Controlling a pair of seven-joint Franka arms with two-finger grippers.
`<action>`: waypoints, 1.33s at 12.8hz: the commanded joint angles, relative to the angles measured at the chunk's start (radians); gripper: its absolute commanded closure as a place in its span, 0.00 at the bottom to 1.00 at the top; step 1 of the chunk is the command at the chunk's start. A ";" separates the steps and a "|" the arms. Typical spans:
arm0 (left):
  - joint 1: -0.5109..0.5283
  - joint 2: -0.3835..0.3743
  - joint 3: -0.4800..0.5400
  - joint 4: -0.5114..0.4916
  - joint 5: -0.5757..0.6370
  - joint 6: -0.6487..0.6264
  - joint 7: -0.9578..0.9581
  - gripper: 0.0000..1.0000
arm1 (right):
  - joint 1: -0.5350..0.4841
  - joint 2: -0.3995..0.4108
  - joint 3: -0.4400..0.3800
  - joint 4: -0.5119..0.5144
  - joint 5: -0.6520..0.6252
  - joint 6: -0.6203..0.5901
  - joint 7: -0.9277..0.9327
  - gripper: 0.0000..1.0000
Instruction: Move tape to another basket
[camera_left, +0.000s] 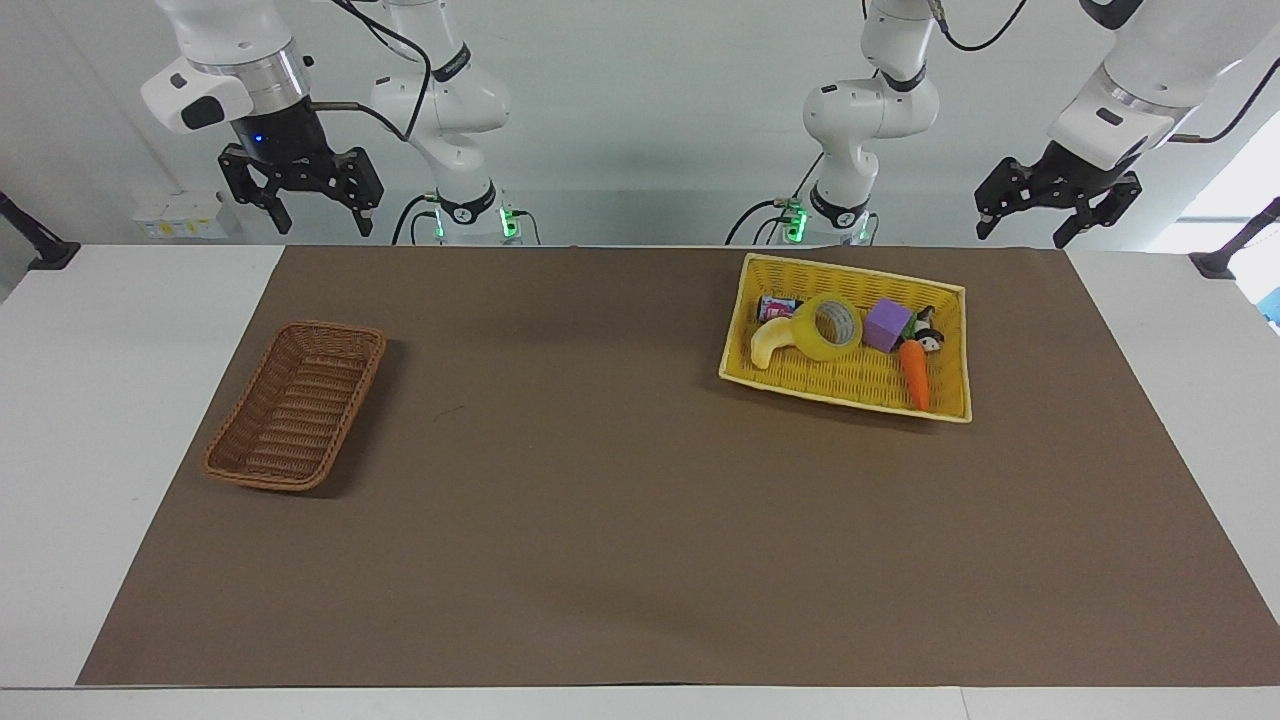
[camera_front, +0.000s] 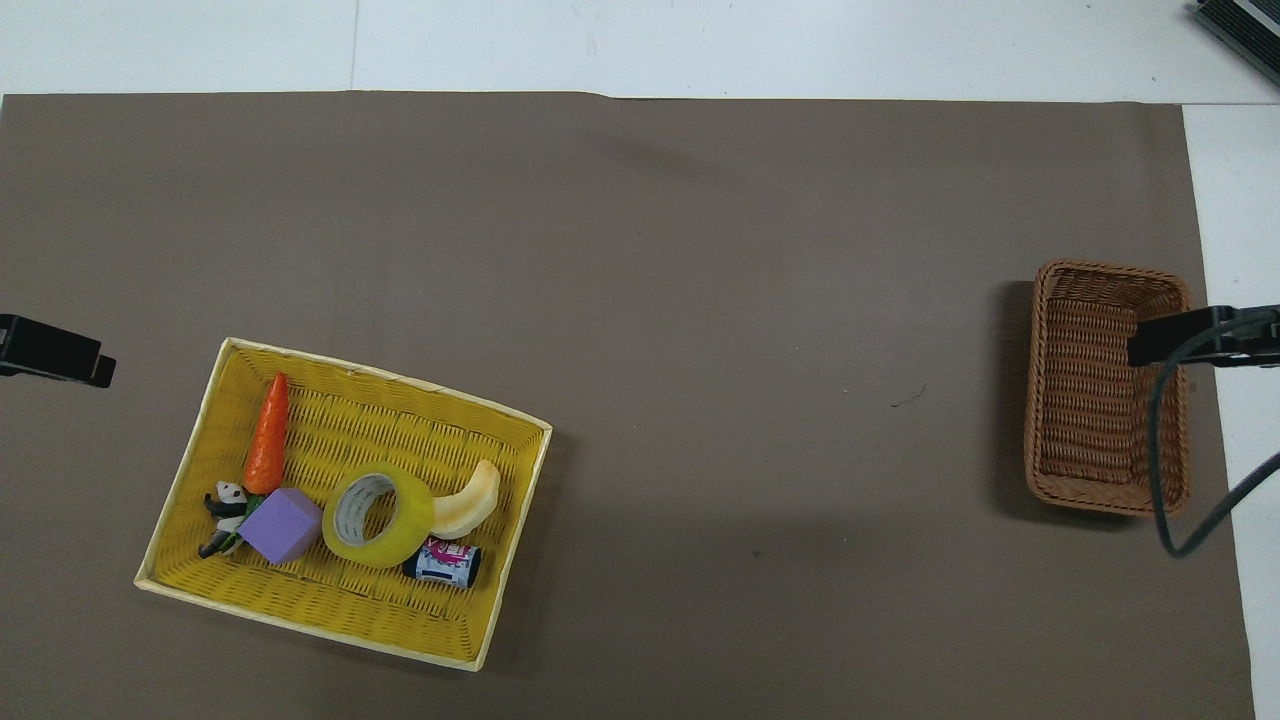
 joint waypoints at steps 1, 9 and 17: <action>0.012 -0.009 -0.011 0.008 0.019 -0.027 0.000 0.00 | -0.009 -0.008 0.002 0.000 0.018 -0.014 -0.029 0.00; 0.014 -0.032 -0.010 -0.032 0.011 -0.015 0.000 0.00 | -0.009 -0.008 0.002 0.000 0.018 -0.015 -0.029 0.00; 0.014 -0.076 -0.010 -0.135 -0.041 0.043 0.009 0.00 | -0.009 -0.008 0.002 0.000 0.018 -0.015 -0.029 0.00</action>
